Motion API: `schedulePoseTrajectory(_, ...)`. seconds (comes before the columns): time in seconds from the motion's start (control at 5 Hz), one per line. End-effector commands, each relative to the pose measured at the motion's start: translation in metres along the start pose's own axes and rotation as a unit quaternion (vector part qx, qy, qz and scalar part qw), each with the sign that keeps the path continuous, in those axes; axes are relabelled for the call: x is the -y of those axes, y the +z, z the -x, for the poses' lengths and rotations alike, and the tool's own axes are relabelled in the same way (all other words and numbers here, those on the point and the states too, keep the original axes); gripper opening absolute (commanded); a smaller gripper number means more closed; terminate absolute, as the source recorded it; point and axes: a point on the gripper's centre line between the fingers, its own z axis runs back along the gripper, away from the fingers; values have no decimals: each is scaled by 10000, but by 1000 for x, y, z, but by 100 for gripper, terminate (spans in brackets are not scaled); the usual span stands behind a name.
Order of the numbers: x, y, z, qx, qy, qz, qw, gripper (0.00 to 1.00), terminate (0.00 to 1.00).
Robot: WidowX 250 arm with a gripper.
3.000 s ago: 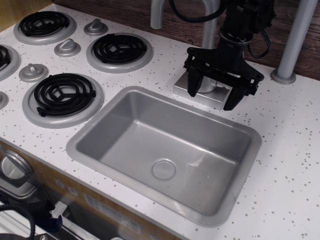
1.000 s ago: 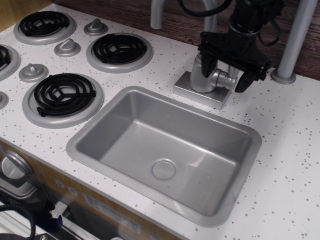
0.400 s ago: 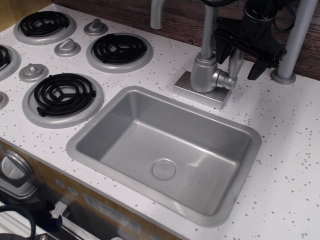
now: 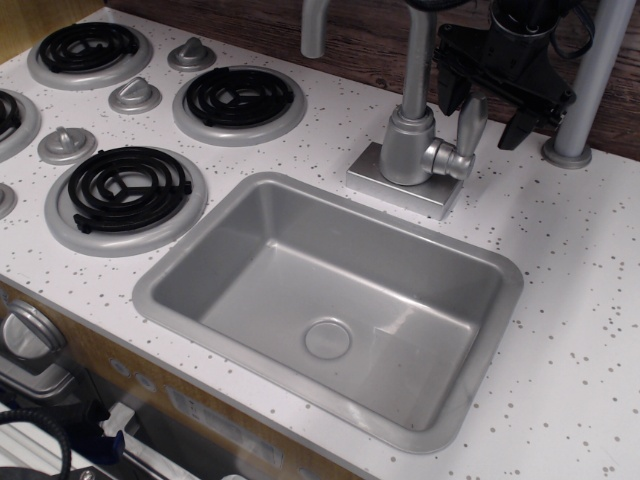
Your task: Lever vertical to front
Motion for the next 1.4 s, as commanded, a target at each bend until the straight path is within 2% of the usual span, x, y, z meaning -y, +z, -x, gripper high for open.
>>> schedulePoseTrajectory(0.0,-1,15,-15,217,12,-13,9998,0,0)
schedulePoseTrajectory(0.2,-2,13,-9,90,88,-52,9999,0,0)
schedulePoseTrajectory(0.6,-8,22,12,-766,297,-296,9962,0,0)
schedulePoseTrajectory(1.2,-8,0,49,-837,778,58,9934,0,0)
